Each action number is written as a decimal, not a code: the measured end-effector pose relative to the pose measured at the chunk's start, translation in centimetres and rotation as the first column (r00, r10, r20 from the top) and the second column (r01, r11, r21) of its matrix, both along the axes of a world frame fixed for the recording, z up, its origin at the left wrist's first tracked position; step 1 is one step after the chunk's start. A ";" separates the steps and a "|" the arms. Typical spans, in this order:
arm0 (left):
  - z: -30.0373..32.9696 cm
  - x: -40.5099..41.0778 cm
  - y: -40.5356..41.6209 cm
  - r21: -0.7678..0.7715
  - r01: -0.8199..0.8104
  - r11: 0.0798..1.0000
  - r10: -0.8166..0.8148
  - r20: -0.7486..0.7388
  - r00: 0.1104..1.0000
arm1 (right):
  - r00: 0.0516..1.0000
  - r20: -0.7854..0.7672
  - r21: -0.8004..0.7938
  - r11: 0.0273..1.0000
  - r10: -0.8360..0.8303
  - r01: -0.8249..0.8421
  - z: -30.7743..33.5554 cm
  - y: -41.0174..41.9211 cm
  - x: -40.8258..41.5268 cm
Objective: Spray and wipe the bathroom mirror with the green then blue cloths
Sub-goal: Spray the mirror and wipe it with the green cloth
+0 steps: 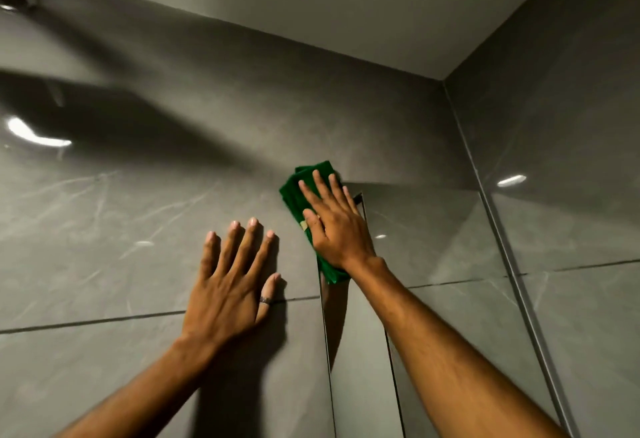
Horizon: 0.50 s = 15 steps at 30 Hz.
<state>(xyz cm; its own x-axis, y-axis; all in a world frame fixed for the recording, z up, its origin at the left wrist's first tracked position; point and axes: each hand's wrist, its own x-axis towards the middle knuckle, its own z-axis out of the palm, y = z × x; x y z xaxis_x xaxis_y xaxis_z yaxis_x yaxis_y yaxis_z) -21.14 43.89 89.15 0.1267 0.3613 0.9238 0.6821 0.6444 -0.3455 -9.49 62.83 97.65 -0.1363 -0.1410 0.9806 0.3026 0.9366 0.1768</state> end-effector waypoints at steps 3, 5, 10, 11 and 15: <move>0.0 0.2 0.4 -0.012 -0.023 1.000 0.023 0.003 1.000 | 1.000 -0.023 -0.011 1.000 0.007 -0.007 0.7 1.3 1.0; -0.1 0.5 0.8 -0.028 -0.025 0.999 0.025 -0.003 1.000 | 0.999 -0.051 -0.101 0.995 -0.007 0.001 0.9 3.4 2.1; -0.2 1.4 2.2 -0.014 -0.020 1.000 0.019 -0.031 0.999 | 0.989 -0.141 -0.311 0.950 -0.051 0.004 0.8 10.9 6.7; -0.2 1.5 2.3 -0.013 -0.024 1.000 0.023 -0.034 0.999 | 0.986 -0.159 -0.352 0.936 -0.054 -0.005 0.7 12.4 7.6; -0.3 1.4 2.5 0.004 -0.022 1.000 0.022 -0.064 0.998 | 0.968 -0.231 -0.490 0.871 -0.099 -0.028 0.1 17.5 11.2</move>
<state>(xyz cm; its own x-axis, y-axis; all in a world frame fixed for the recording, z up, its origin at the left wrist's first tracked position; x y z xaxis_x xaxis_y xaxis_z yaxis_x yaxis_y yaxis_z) -19.73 46.43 88.89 0.1773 0.3611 0.9155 0.6447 0.6602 -0.3853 1.73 80.35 97.79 0.1173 0.3621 0.9247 0.3111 0.8709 -0.3805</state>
